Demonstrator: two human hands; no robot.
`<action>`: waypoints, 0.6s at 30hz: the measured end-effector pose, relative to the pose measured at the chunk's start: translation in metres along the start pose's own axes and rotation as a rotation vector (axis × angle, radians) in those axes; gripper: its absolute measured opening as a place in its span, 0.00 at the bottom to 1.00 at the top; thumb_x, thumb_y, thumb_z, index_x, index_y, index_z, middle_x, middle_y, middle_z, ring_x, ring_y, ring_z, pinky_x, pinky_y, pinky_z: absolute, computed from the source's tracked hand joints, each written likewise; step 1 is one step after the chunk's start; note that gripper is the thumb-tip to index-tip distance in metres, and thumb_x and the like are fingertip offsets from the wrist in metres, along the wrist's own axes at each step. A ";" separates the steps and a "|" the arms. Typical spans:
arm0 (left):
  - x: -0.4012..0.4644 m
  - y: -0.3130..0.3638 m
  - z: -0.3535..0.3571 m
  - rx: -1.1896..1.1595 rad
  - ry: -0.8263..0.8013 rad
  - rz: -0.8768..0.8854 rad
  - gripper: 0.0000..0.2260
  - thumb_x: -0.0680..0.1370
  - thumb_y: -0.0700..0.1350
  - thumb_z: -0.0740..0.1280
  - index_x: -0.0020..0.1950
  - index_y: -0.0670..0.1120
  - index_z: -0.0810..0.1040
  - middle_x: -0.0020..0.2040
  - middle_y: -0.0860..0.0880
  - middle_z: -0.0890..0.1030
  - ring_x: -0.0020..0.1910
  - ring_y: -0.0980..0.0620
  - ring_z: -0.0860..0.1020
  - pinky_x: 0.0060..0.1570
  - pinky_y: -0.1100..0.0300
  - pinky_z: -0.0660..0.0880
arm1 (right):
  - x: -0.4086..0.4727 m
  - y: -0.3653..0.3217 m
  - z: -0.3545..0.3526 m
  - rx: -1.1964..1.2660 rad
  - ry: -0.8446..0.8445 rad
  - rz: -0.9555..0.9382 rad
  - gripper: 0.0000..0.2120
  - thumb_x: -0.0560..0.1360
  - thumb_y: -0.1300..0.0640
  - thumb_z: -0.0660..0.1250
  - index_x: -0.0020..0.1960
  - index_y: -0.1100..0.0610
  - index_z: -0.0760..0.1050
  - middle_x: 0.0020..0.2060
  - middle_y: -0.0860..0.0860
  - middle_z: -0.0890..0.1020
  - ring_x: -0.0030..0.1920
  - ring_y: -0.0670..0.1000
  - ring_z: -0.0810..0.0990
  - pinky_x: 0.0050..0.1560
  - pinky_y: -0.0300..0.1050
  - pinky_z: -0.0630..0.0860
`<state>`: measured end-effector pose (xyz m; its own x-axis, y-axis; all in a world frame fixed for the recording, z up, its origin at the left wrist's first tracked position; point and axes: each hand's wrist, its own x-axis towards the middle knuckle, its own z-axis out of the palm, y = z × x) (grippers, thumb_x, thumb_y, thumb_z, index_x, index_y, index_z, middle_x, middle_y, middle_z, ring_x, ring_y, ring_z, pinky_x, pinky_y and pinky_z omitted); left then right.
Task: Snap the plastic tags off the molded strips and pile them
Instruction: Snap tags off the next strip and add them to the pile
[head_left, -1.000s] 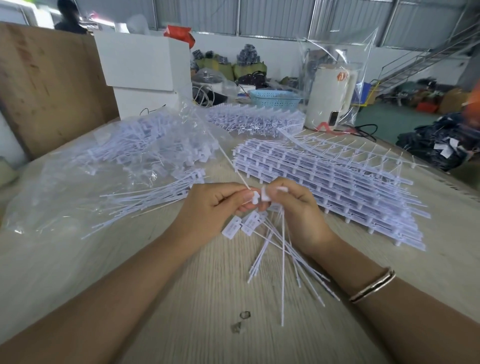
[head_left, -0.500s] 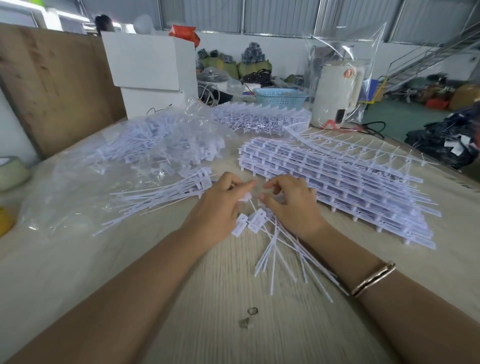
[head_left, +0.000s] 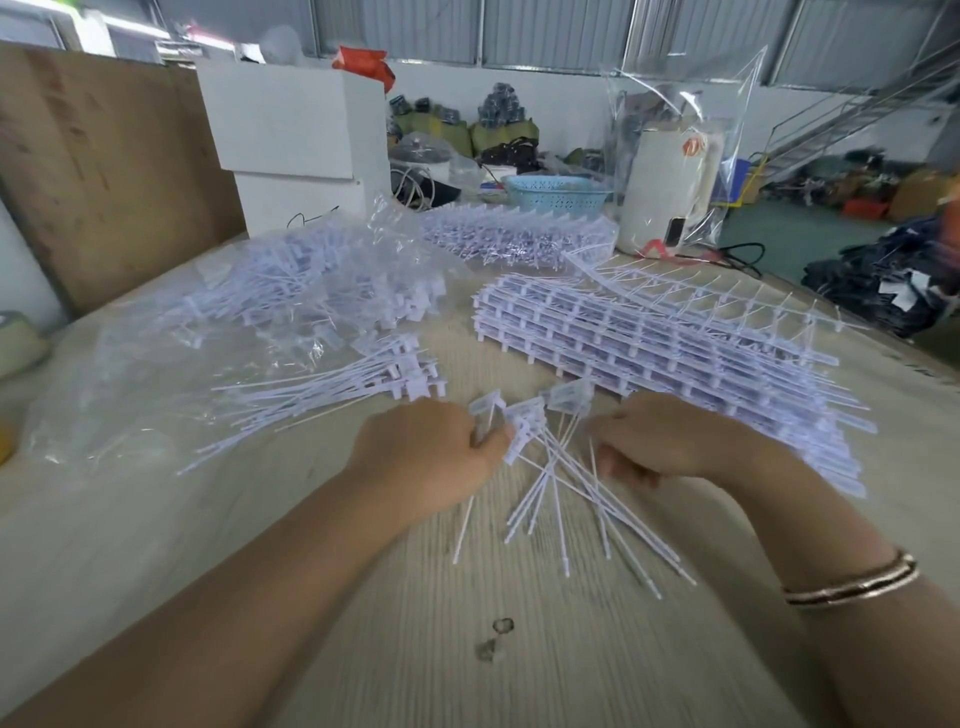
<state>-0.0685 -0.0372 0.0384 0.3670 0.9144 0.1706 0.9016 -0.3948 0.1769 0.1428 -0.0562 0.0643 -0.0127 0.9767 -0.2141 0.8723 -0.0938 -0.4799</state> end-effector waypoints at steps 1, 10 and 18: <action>-0.001 0.004 0.002 -0.022 -0.013 0.006 0.29 0.76 0.67 0.47 0.32 0.46 0.71 0.27 0.51 0.73 0.28 0.52 0.74 0.33 0.60 0.70 | 0.000 -0.006 0.006 0.052 -0.015 -0.033 0.22 0.80 0.53 0.56 0.31 0.56 0.78 0.21 0.48 0.77 0.22 0.45 0.72 0.31 0.36 0.73; -0.003 0.004 -0.001 0.096 -0.068 0.062 0.19 0.77 0.64 0.52 0.42 0.50 0.69 0.42 0.53 0.76 0.40 0.53 0.75 0.36 0.58 0.68 | 0.002 -0.029 0.037 0.513 -0.032 -0.272 0.23 0.82 0.56 0.52 0.41 0.62 0.82 0.24 0.52 0.72 0.23 0.45 0.65 0.28 0.37 0.61; 0.004 -0.013 0.002 0.165 -0.045 0.029 0.15 0.81 0.41 0.53 0.67 0.43 0.63 0.55 0.45 0.76 0.53 0.45 0.75 0.43 0.56 0.66 | 0.017 -0.014 0.036 0.643 0.277 -0.200 0.27 0.82 0.47 0.50 0.42 0.58 0.83 0.23 0.49 0.74 0.24 0.43 0.70 0.32 0.35 0.65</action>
<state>-0.0782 -0.0279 0.0348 0.3996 0.9076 0.1289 0.9146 -0.4042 0.0103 0.1127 -0.0447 0.0372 0.0569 0.9920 0.1127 0.4050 0.0803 -0.9108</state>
